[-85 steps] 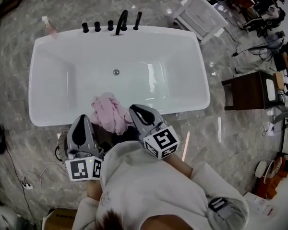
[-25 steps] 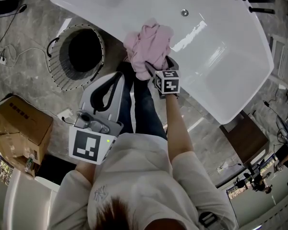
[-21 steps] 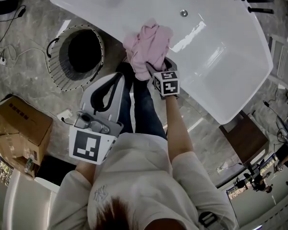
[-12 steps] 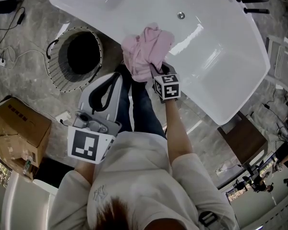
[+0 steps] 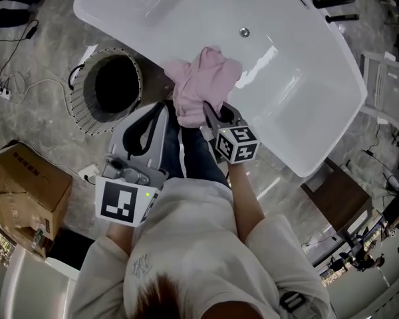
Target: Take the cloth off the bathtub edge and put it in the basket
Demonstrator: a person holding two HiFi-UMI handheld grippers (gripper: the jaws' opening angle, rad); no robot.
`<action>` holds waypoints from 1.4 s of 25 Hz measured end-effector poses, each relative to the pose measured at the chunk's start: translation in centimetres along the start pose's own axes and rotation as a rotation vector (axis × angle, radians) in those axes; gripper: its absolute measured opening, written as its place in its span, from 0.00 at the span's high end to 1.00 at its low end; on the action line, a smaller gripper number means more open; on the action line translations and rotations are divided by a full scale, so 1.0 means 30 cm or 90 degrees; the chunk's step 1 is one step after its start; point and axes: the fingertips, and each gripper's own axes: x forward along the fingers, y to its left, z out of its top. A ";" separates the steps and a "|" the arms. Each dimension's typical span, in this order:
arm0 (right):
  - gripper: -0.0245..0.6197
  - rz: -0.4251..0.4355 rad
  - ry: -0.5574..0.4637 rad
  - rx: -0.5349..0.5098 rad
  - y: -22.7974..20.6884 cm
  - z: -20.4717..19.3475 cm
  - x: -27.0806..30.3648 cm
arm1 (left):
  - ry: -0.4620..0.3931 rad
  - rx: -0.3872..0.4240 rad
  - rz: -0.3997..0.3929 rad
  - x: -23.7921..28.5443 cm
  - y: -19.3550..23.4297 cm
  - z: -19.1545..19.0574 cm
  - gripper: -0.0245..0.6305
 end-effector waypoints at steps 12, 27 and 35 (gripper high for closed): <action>0.84 0.077 -0.197 0.042 0.190 0.393 -0.370 | -0.080 0.038 0.018 -0.071 -0.030 0.181 0.89; 0.84 0.110 -0.371 0.017 0.332 0.769 -0.753 | -0.166 0.051 -0.007 -0.138 -0.101 0.404 0.89; 0.84 0.092 -0.413 0.008 0.343 0.802 -0.880 | -0.198 0.059 0.001 -0.177 -0.091 0.464 0.89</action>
